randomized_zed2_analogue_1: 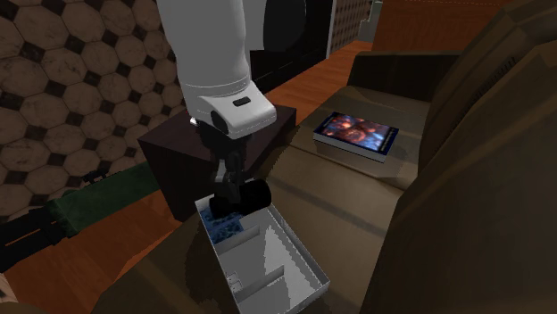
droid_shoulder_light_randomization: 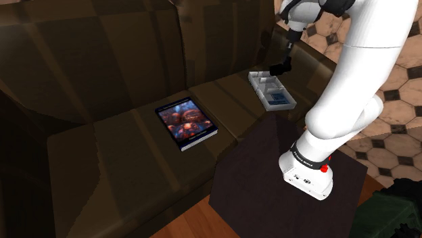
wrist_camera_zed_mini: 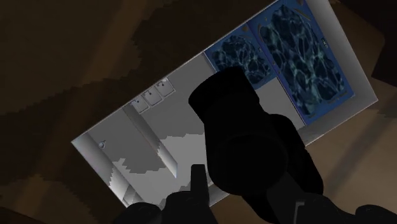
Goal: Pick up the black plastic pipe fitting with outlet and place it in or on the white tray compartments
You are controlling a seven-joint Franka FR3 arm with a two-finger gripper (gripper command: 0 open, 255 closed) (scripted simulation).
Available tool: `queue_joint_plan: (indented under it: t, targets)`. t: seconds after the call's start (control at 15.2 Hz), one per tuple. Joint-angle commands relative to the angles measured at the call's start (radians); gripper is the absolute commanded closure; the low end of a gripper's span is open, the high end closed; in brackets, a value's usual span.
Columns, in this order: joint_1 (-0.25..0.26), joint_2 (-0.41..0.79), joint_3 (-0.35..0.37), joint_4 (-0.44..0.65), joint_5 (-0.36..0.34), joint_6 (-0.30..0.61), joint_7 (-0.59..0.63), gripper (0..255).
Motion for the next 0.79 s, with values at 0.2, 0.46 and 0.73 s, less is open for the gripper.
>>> queue_joint_plan:
  t: [0.2, 0.46, 0.73]
  targets:
    - [-0.015, 0.036, 0.010, -0.019, 0.028, 0.047, -0.026, 255]
    - [-0.023, 0.067, 0.021, -0.035, 0.051, 0.090, -0.042, 255]
    - [-0.033, 0.100, 0.035, -0.048, 0.076, 0.130, -0.058, 255]
